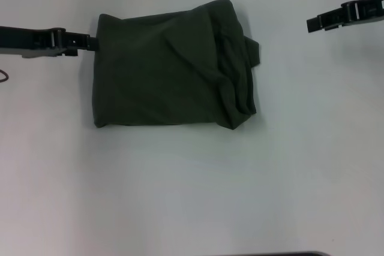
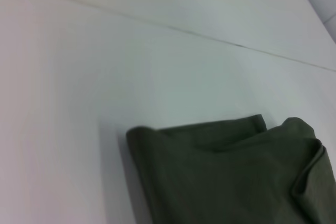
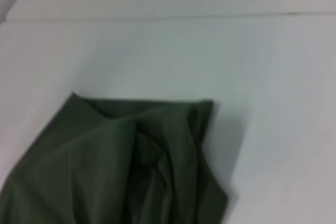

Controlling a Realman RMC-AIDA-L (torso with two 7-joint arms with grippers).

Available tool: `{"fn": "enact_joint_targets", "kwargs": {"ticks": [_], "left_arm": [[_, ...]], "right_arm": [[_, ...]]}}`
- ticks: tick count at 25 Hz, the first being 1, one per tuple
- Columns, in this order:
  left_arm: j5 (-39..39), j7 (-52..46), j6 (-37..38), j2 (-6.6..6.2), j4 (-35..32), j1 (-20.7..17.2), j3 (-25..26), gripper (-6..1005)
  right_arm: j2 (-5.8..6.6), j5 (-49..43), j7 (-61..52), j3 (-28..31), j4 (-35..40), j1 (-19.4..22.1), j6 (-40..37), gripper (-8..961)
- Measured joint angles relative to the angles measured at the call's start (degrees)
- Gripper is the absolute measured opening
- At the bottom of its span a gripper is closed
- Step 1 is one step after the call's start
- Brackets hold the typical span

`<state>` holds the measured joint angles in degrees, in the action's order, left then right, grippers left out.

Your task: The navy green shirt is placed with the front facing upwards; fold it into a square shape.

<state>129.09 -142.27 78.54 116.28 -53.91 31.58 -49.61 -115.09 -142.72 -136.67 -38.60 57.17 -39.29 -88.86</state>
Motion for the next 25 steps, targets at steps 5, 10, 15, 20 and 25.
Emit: {"fn": "enact_joint_targets", "kwargs": {"ticks": [5,10,15,20,25], "left_arm": [[-0.44,10.60,-0.64,2.86,-3.07,-1.32,1.34,576],[-0.43,16.94,-0.57,6.66,-7.45,-2.74,1.62,780],[-1.00,17.69,1.53,7.52,-9.36,-3.72,1.61,850],[-5.33,19.72,2.63,7.75,-9.49,-6.16,1.24,850],[-7.33,20.32,3.18,7.50,-10.55,-7.05,1.59,850]], "right_arm": [[-1.40,8.52,6.55,0.30,1.86,2.92,2.79,527],[-3.56,24.47,27.58,1.11,2.39,8.76,4.77,528],[-3.73,26.33,37.69,-0.04,-0.17,10.02,8.94,530],[-1.66,16.98,24.15,-1.89,-5.00,3.32,11.61,531],[-0.15,9.65,6.00,-4.79,-8.69,-6.16,10.88,533]]}}
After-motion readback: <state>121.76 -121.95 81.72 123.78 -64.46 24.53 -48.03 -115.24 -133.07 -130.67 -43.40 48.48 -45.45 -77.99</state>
